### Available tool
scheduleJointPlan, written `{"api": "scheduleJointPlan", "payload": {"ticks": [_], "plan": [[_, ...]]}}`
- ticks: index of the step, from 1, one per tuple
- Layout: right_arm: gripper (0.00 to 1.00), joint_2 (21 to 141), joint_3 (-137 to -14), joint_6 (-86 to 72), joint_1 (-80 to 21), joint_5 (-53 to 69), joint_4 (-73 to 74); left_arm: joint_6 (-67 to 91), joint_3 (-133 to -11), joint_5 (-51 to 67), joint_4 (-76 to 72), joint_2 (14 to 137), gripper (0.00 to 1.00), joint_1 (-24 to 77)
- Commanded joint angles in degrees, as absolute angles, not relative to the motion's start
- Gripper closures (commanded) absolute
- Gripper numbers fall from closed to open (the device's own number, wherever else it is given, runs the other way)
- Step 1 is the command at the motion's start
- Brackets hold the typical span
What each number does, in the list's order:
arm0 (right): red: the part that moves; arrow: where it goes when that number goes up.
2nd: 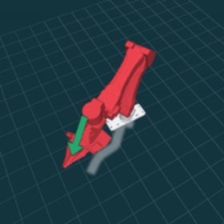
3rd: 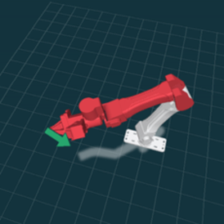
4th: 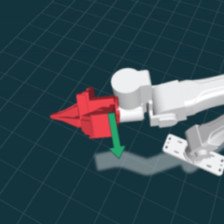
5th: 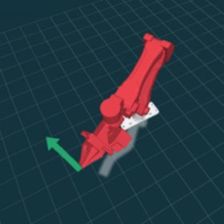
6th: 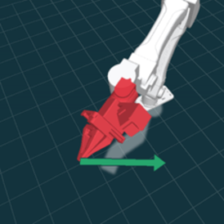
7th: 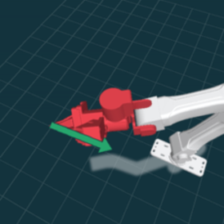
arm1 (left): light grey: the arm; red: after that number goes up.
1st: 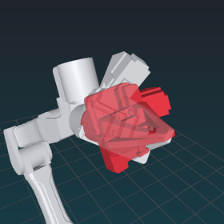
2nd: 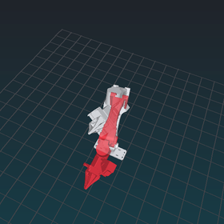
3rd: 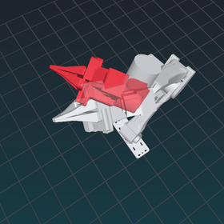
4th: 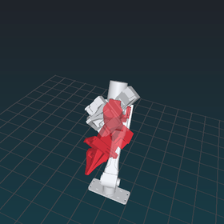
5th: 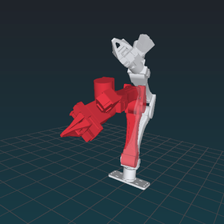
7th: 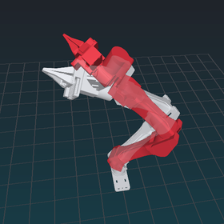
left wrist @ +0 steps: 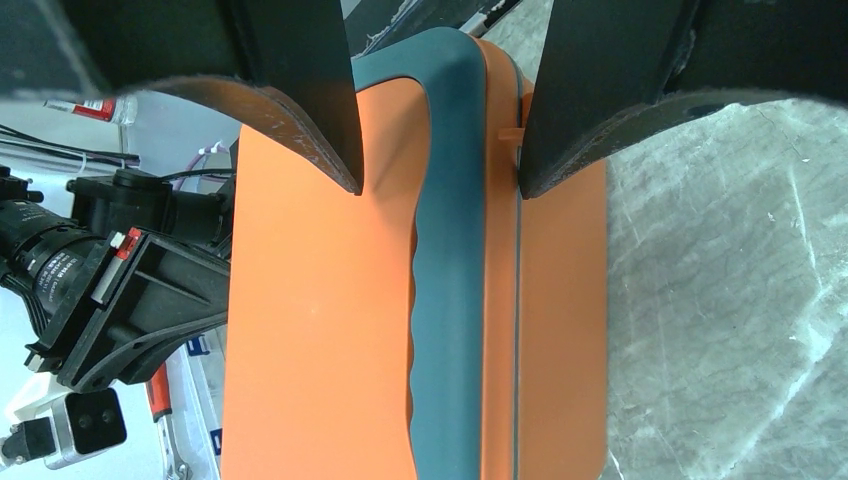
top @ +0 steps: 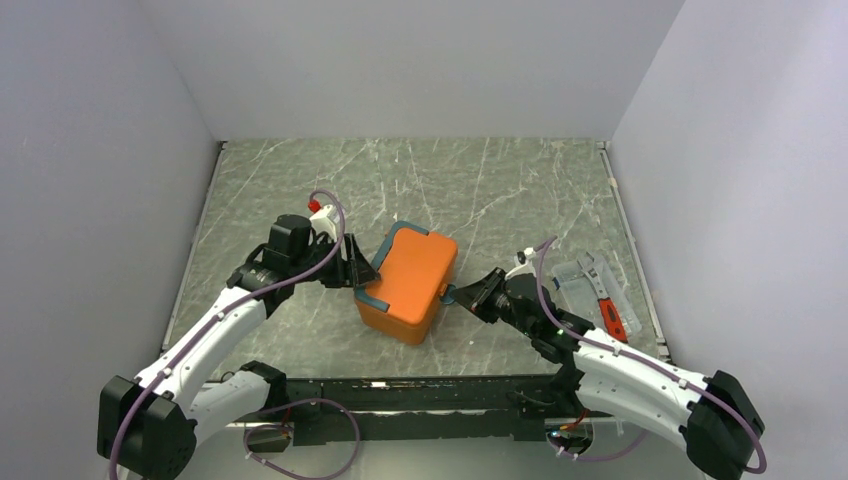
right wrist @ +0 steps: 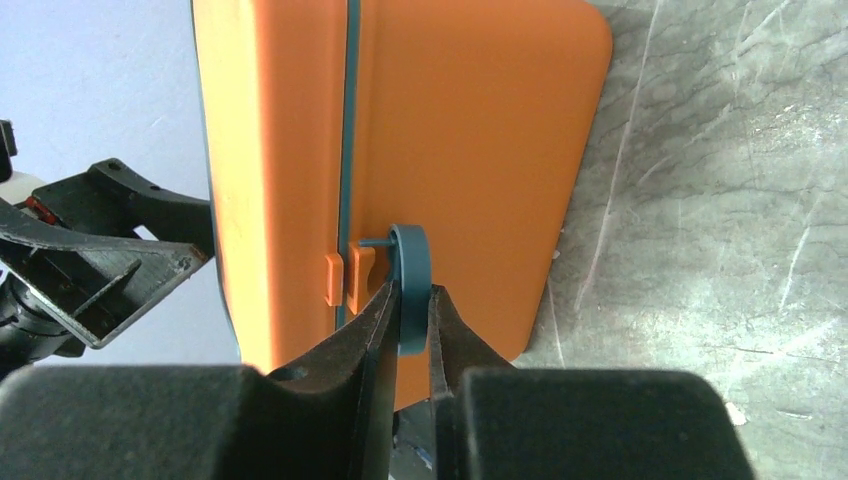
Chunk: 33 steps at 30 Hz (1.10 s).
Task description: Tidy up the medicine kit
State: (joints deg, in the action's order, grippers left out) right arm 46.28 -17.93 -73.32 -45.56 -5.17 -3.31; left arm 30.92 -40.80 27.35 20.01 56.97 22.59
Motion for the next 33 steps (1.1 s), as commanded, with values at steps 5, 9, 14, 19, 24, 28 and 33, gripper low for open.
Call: {"api": "scheduleJointPlan", "payload": {"ticks": [5,9,14,19,24,28,33], "plan": [[0.96,44.9,-21.2,-69.8,-45.8,-6.7,-0.6,28.6,-43.0,27.7,21.6,58.0,0.36,23.0],[0.98,43.7,-23.0,-68.1,-45.9,-7.7,2.0,28.5,-42.8,27.7,21.4,58.3,0.36,23.0],[0.99,42.4,-26.2,-65.1,-45.9,-9.6,6.5,28.3,-43.0,27.8,21.4,58.9,0.37,23.0],[0.99,43.5,-29.3,-61.6,-45.8,-9.2,7.9,28.4,-42.9,28.1,21.0,59.4,0.37,23.0],[0.98,47.1,-34.2,-57.1,-45.9,-7.3,10.2,28.2,-43.1,28.3,21.0,59.8,0.36,23.1],[0.98,48.8,-36.9,-54.3,-45.8,-6.8,11.3,28.3,-43.0,28.7,20.6,60.0,0.37,23.1],[0.96,51.8,-41.5,-50.5,-45.8,-6.4,14.5,28.5,-42.8,29.3,20.0,60.5,0.37,23.2]]}}
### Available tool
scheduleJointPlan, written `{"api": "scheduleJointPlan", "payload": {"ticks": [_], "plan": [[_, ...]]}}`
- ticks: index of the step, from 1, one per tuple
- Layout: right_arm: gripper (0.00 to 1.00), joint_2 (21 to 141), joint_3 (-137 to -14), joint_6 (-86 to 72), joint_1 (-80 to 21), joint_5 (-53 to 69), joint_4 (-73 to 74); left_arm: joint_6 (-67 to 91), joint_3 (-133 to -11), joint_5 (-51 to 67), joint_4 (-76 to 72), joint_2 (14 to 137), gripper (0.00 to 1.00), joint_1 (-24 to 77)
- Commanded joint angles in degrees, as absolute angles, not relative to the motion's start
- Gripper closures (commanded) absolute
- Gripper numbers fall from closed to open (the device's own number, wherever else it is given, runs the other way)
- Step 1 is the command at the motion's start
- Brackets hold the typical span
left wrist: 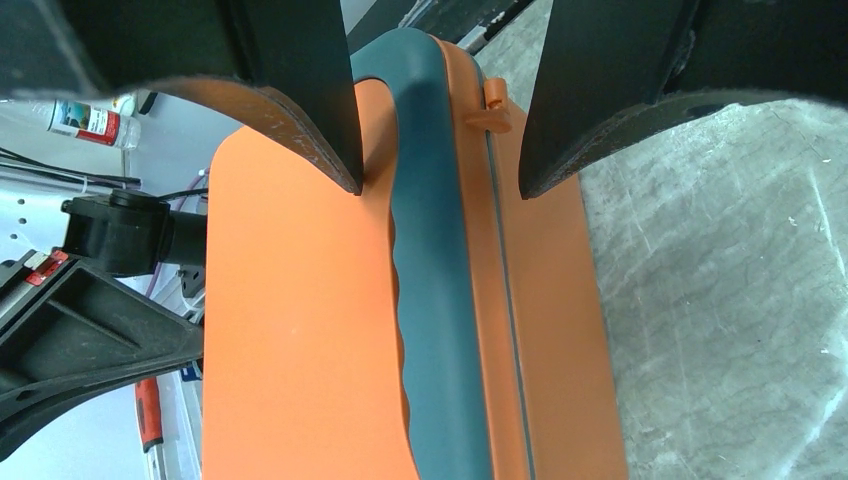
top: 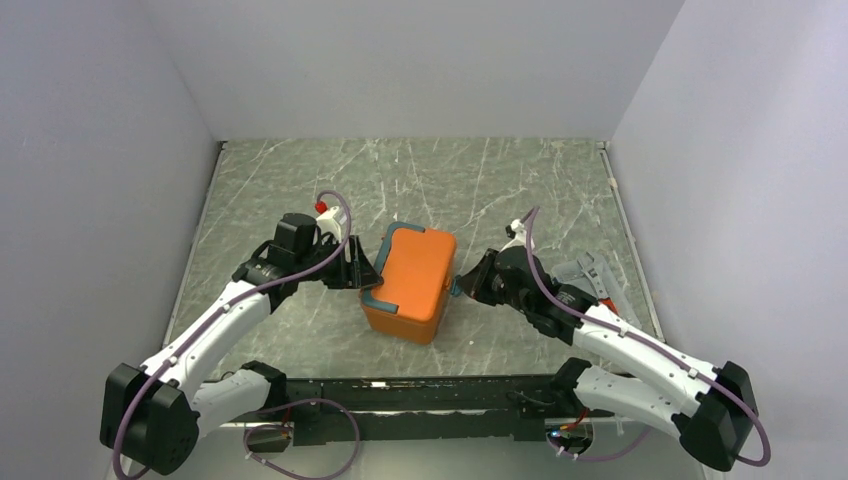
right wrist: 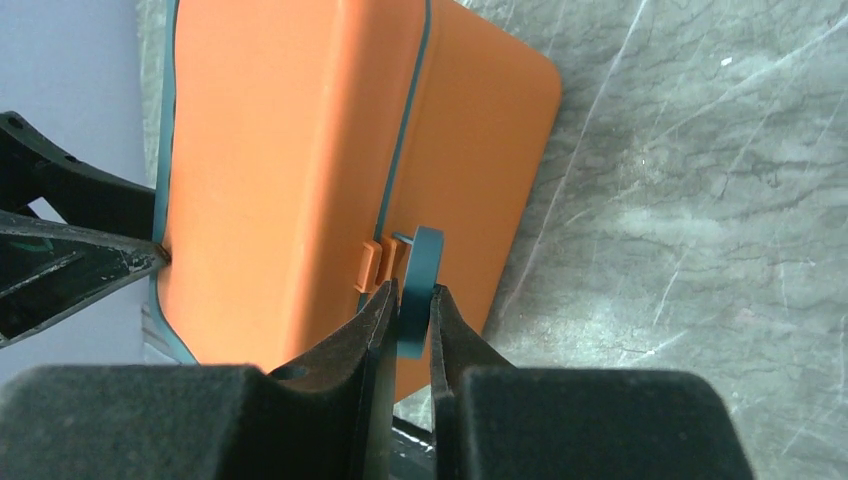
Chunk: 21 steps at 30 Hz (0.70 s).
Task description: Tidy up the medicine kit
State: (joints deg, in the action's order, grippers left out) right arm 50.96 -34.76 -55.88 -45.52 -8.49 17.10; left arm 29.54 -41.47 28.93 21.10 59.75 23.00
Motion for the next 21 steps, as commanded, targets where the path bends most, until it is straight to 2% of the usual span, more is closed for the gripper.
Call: {"api": "scheduleJointPlan", "payload": {"ticks": [1,8,14,21], "plan": [[0.96,52.5,-42.5,-49.6,-45.8,-6.3,15.2,28.5,-42.9,29.4,19.9,60.6,0.37,23.2],[0.94,55.8,-47.4,-45.4,-45.8,-5.4,18.6,28.2,-42.6,29.8,19.5,61.3,0.37,23.4],[0.89,60.5,-52.0,-41.9,-45.9,-4.2,23.4,28.3,-42.3,30.2,18.9,61.8,0.36,23.6],[0.87,61.6,-52.4,-41.3,-45.9,-3.5,23.5,28.2,-42.6,30.4,18.7,62.5,0.37,23.9]]}}
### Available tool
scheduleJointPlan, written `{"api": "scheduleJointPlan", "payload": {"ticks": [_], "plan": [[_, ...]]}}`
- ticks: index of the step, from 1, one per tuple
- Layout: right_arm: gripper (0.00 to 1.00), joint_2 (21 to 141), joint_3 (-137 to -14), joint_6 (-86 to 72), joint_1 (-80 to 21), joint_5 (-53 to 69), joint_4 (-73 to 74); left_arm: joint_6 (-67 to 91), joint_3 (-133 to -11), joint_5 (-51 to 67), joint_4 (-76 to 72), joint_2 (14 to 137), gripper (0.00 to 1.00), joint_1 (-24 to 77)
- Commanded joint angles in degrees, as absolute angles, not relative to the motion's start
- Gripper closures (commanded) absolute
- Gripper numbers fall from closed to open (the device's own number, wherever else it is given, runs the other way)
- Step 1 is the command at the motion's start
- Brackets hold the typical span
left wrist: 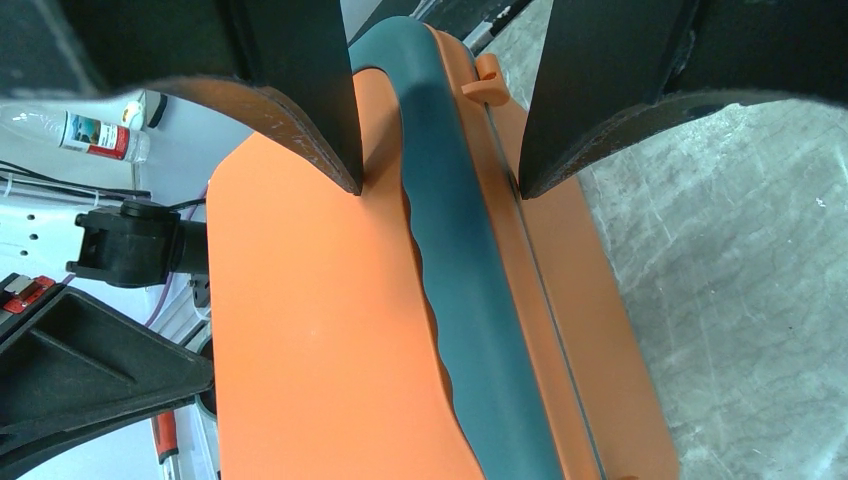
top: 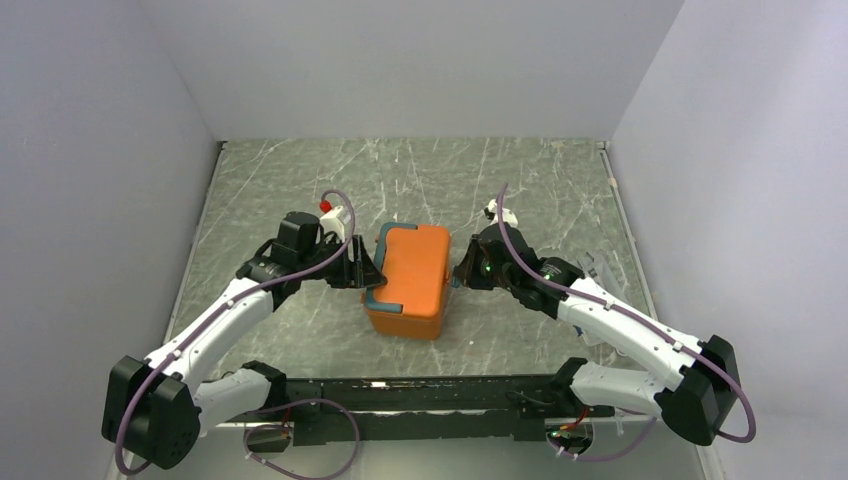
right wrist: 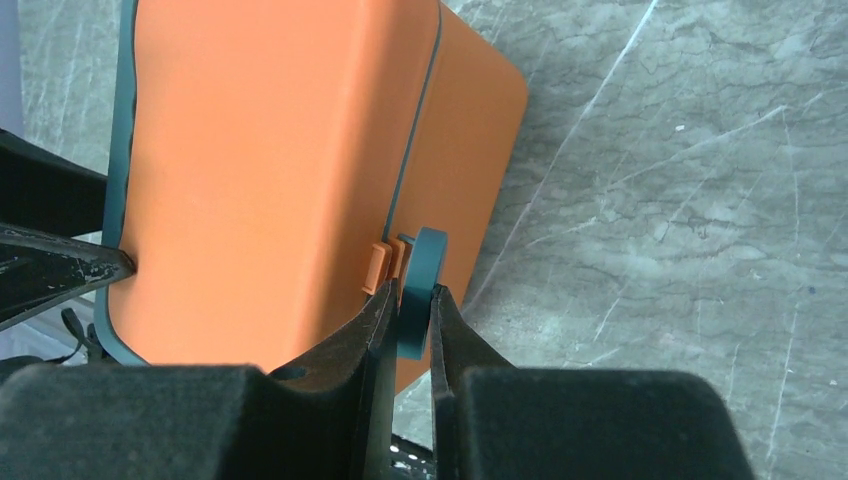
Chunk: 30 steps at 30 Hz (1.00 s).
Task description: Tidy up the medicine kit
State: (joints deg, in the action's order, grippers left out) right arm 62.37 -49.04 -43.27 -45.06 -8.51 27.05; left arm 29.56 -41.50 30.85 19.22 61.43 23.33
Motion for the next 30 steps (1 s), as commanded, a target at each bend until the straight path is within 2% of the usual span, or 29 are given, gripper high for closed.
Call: {"api": "scheduleJointPlan", "payload": {"ticks": [1,11,30], "plan": [[0.87,61.7,-52.4,-41.2,-45.9,-3.5,23.5,28.2,-42.5,30.4,18.7,62.6,0.37,24.0],[0.76,62.0,-52.6,-40.9,-45.9,-4.1,23.8,28.2,-42.4,30.3,18.5,63.1,0.37,24.6],[0.66,61.4,-50.7,-42.0,-45.9,-3.5,22.0,28.1,-43.0,29.9,19.0,63.5,0.37,25.3]]}}
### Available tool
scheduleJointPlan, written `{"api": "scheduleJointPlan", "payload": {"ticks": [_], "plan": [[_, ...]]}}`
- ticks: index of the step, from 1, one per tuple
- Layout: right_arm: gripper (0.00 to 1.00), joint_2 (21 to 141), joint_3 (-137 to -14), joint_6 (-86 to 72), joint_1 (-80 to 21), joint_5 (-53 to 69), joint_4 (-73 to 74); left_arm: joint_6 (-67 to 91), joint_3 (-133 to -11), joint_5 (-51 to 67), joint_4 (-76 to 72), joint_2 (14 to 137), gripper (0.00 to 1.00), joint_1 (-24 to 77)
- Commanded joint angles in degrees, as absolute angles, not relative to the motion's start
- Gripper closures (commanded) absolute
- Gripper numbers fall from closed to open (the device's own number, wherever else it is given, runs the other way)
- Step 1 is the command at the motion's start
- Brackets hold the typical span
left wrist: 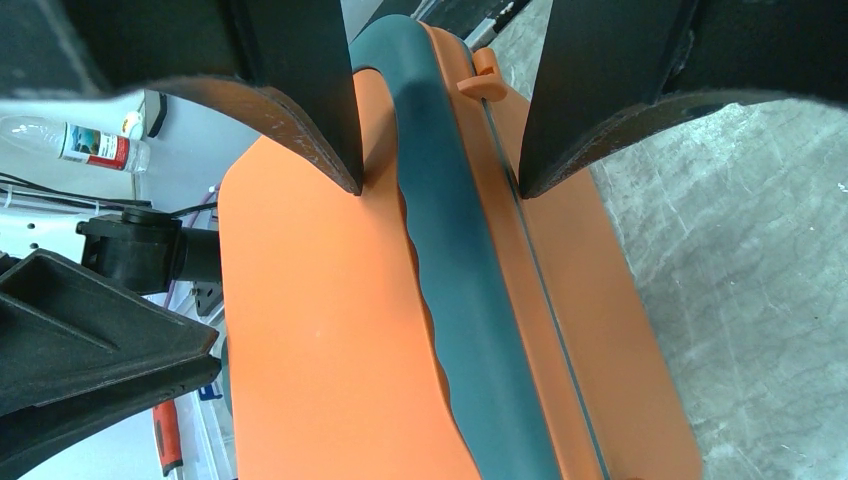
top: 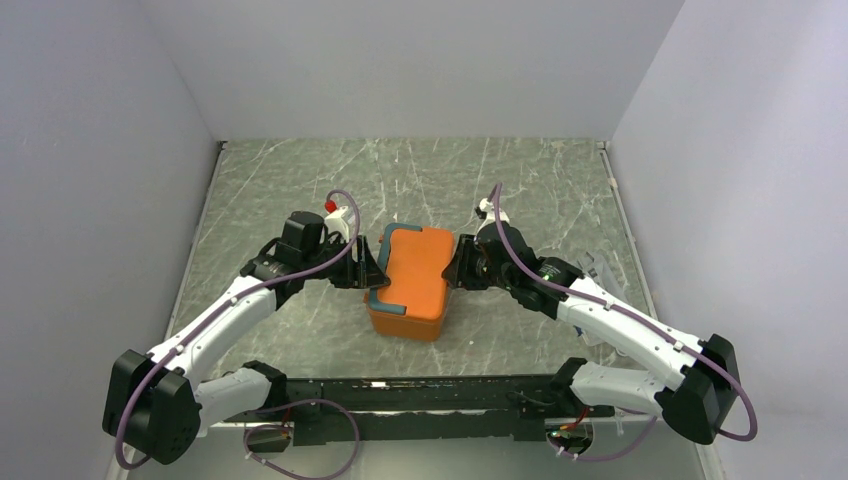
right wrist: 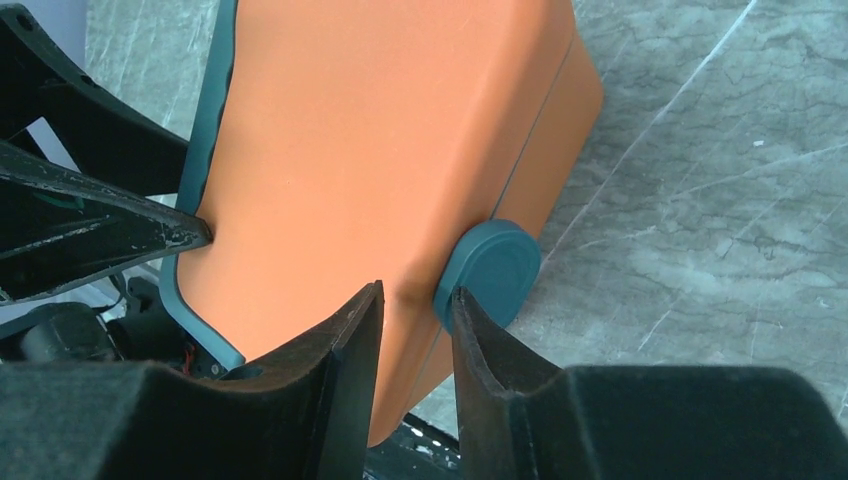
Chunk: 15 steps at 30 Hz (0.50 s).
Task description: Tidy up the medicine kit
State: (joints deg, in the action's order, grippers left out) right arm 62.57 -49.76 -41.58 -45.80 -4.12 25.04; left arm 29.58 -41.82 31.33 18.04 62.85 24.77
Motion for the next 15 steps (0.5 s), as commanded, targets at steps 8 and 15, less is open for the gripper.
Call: {"api": "scheduleJointPlan", "payload": {"ticks": [8,15], "plan": [[0.63,61.2,-49.3,-42.7,-45.9,-4.5,20.9,28.0,-42.9,29.7,19.2,63.4,0.37,25.6],[0.63,61.5,-47.9,-43.5,-45.9,-4.9,20.1,28.0,-43.1,29.5,19.6,63.3,0.37,25.7]]}}
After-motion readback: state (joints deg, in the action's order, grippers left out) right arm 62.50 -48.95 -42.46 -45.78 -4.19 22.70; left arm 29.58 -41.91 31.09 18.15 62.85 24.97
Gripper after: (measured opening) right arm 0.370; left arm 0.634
